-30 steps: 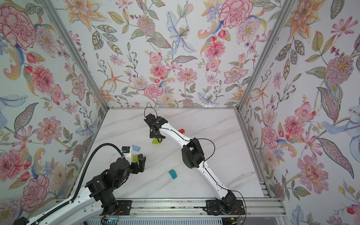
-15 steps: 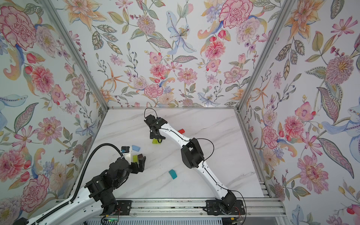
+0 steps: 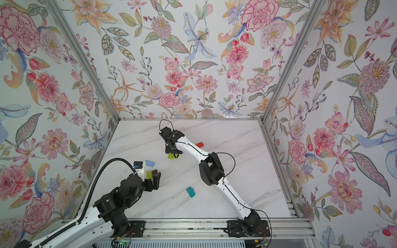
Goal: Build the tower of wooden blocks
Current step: 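Lower the pink block onto the lime green pair with the right gripper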
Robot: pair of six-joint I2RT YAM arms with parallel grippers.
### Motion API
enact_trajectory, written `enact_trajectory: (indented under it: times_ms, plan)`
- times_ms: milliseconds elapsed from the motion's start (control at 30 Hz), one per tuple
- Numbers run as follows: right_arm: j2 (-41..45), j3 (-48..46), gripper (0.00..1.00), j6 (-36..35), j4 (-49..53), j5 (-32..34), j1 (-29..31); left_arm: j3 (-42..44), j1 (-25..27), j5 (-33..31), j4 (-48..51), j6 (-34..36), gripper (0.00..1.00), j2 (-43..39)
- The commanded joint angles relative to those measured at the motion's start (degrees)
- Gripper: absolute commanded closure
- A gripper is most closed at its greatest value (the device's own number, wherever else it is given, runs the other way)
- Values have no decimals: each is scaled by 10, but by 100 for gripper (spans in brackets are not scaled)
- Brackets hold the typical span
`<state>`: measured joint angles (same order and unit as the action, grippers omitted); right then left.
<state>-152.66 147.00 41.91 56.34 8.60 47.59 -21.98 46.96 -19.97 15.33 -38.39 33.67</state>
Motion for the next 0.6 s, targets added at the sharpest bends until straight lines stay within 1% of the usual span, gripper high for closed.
enact_trajectory:
  times_ms: [0, 567]
  plan:
    - [-14, 18, 39, 7, 13, -7, -3, 9, 7, -13, -1, 4, 0, -5]
    - [-17, 22, 29, 5, 14, -10, -5, 9, 6, -12, 0, 3, 1, -9]
